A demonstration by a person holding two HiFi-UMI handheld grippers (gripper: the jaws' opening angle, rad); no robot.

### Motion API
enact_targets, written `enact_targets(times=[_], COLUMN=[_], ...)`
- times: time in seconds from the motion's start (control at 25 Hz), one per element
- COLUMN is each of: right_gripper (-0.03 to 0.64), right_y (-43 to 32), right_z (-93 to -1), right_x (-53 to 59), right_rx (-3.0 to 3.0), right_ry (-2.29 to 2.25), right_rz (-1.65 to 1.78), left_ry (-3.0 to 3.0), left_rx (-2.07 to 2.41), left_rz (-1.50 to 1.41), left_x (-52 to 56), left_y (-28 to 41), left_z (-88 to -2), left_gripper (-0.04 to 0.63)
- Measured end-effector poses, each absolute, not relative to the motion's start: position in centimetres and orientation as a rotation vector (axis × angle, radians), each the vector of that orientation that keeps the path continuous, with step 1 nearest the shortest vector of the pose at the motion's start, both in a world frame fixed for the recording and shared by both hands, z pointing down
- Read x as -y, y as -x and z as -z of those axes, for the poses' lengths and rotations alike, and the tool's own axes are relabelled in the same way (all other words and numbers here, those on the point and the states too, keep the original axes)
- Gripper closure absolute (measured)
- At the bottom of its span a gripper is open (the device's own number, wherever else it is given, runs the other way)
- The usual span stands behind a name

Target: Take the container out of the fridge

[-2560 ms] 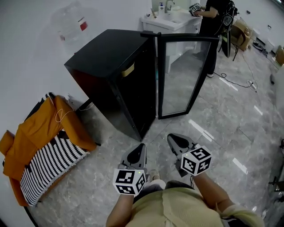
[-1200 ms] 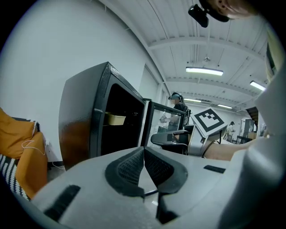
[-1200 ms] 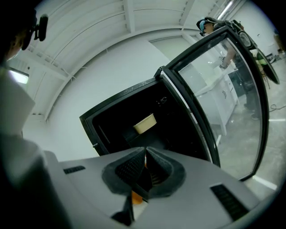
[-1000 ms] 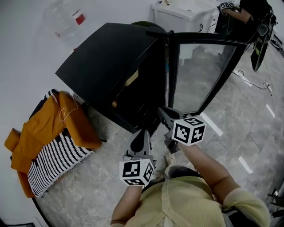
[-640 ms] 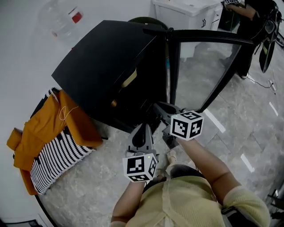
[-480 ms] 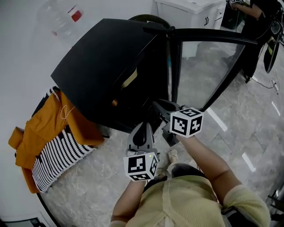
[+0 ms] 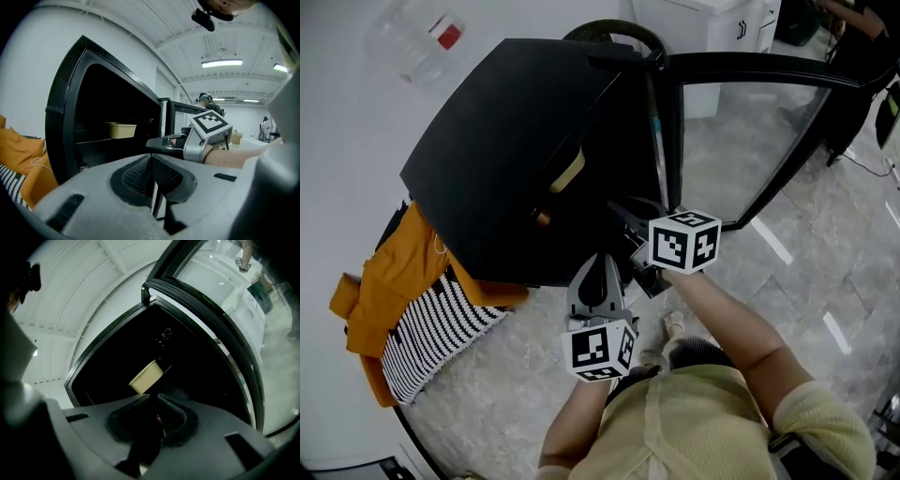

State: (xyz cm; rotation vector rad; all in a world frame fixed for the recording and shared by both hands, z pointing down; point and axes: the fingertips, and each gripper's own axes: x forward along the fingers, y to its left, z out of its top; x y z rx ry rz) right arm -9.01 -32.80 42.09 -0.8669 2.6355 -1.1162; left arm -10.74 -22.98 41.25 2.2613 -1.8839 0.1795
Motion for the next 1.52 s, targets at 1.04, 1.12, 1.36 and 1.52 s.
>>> enact_targets(times=[1.04,1.12,1.36,1.52], right_gripper=[0.389,0.379,0.356,0.343], right_y=[13.2,13.6,14.6,15.0], right_z=[-39.9,-39.9,-39.5,-39.8], right_x=[37.6,37.7,37.9,38.1], right_rx=[-2.332,-2.291,-2.2,-2.144], right_ry=[0.61,0.59,0.572,0.585], right_rz=[1.438,1.479,1.545,1.603], left_ry=[-2.206,-2.193,-2.162,-2.157], left_rx=[2.1,2.107,2.132,2.126], left_rz=[-0.198,-0.197,-0.198,-0.21], left_x=[22.8,22.7,21.9,21.4], left_y=[13.0,13.3,13.9,14.1], left_z=[-39.4,-39.4,-39.9,-40.2], left_gripper=[0.569,0.569,0.569,0.569])
